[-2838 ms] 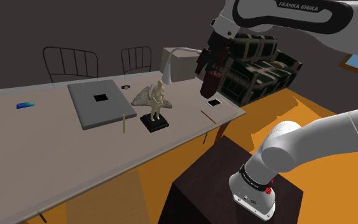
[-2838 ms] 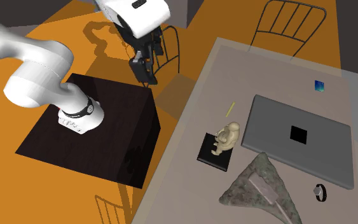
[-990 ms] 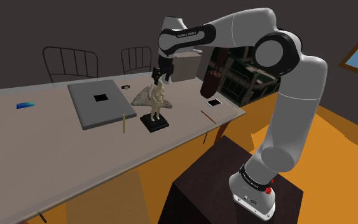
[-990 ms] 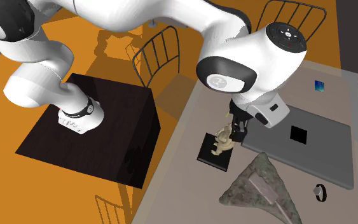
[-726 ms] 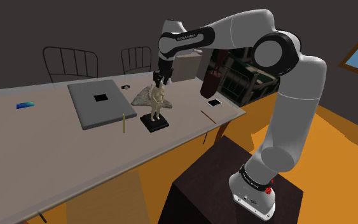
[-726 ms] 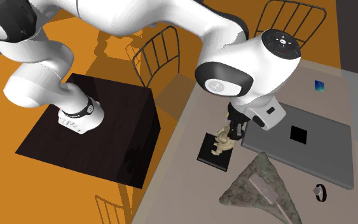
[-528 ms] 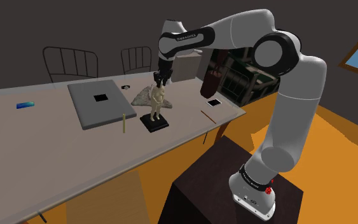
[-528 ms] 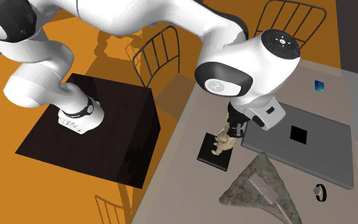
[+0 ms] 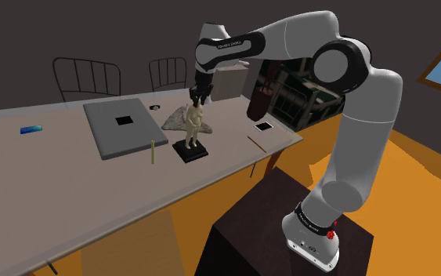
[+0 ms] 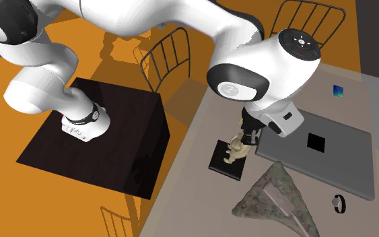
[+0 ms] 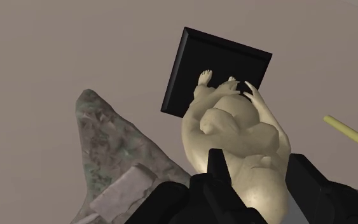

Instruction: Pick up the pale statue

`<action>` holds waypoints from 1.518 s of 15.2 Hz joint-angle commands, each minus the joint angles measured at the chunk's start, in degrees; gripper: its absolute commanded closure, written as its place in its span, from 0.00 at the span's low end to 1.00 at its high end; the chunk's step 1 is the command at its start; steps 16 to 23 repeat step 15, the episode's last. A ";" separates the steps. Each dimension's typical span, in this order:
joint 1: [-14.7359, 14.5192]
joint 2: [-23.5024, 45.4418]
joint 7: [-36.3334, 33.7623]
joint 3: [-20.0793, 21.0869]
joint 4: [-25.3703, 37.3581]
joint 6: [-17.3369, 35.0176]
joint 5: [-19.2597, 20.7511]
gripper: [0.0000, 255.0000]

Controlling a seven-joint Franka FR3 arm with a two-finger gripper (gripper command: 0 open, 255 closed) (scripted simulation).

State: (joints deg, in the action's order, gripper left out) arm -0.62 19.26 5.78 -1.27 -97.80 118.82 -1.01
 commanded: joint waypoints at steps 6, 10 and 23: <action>-0.01 -1.44 -0.09 -0.02 3.34 -4.70 0.07 1.00; -0.01 -2.05 -0.13 -0.03 5.57 -7.54 0.10 1.00; 0.00 -2.40 -0.16 -0.04 7.51 -9.83 0.11 1.00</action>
